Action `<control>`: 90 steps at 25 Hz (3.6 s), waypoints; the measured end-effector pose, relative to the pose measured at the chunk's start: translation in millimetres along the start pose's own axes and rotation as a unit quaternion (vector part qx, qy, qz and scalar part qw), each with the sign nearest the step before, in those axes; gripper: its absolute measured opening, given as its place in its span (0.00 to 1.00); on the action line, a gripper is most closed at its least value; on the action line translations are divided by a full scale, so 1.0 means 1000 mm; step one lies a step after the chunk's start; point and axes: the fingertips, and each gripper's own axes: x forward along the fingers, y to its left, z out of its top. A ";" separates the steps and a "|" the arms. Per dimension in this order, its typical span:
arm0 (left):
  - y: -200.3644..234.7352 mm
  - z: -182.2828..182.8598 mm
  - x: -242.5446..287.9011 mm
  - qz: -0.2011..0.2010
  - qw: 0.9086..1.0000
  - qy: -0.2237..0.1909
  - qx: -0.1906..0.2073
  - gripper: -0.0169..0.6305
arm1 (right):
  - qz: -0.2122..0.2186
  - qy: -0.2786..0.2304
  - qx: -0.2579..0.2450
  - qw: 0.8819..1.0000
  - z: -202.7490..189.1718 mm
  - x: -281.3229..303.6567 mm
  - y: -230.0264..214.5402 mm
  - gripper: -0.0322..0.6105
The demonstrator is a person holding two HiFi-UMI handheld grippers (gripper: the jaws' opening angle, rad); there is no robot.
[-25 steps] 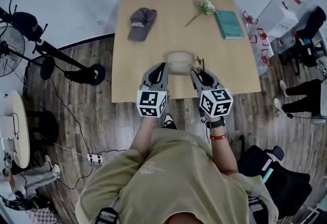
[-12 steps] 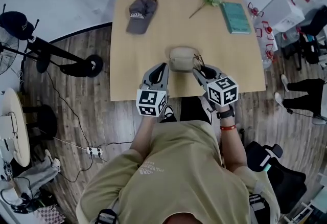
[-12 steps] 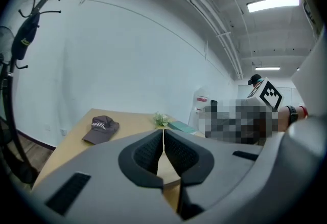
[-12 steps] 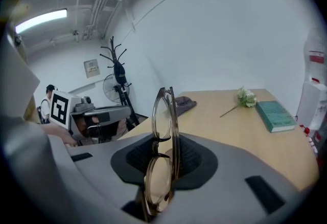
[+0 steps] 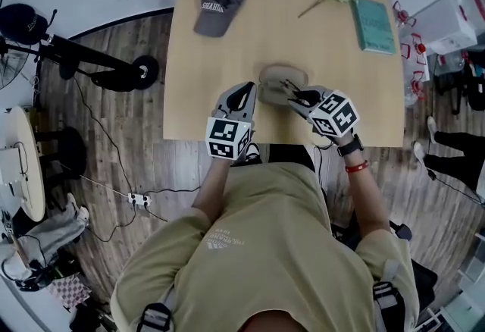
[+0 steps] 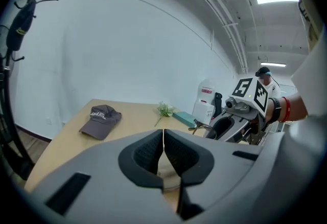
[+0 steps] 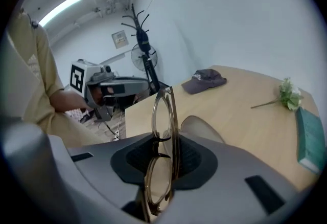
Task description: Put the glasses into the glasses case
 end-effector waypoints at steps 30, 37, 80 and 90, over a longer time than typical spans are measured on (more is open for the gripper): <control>0.061 -0.030 0.029 0.015 0.998 0.052 -0.033 0.07 | 0.175 0.265 -0.068 0.946 -0.052 0.121 -0.036 0.21; 0.066 -0.034 0.032 0.016 0.998 0.055 -0.035 0.07 | 0.207 0.295 -0.048 0.931 -0.064 0.128 -0.034 0.22; 0.038 -0.028 0.028 0.015 0.998 0.068 -0.003 0.07 | 0.023 0.095 -0.024 0.995 0.005 0.073 -0.074 0.56; 0.026 0.016 0.016 0.011 0.999 0.034 0.027 0.07 | -0.109 -0.051 0.048 0.992 0.041 0.004 -0.082 0.54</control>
